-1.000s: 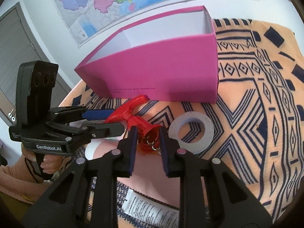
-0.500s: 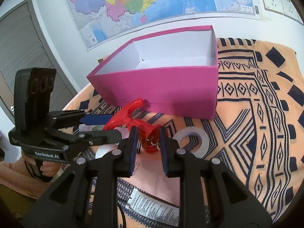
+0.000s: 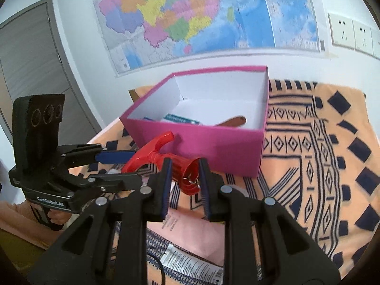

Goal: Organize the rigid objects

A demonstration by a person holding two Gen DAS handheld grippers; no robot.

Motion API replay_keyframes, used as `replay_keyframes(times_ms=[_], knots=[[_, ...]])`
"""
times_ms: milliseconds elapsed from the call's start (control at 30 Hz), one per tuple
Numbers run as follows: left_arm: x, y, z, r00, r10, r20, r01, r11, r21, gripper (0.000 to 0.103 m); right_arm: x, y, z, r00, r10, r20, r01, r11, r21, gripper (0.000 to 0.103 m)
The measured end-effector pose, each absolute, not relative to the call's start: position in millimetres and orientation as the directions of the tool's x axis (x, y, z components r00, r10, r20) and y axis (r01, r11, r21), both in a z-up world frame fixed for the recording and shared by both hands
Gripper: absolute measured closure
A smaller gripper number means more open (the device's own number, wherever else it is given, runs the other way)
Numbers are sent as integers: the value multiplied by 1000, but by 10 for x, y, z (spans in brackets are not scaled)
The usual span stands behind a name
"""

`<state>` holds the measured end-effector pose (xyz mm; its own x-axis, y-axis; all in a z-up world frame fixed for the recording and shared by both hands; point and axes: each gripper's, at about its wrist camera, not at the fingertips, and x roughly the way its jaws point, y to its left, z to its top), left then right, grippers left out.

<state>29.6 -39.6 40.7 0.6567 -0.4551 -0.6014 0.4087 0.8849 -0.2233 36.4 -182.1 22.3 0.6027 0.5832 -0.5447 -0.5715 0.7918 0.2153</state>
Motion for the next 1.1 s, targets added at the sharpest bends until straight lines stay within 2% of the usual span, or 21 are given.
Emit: replay_keyframes(times_ms=[267, 633, 1100], knots=[[349, -406, 642, 707, -425, -565, 411, 897, -161, 48, 430, -1798, 469, 626, 603, -494, -600, 777, 189, 78], [774, -362, 738, 741, -352, -573, 364, 926, -99, 48, 854, -1705, 622, 622, 623, -473, -613, 764, 200, 78], [1366, -307, 456, 696, -312, -647, 318, 941, -112, 48, 1474, -1613, 429, 588, 582, -561, -576, 789, 214, 78]])
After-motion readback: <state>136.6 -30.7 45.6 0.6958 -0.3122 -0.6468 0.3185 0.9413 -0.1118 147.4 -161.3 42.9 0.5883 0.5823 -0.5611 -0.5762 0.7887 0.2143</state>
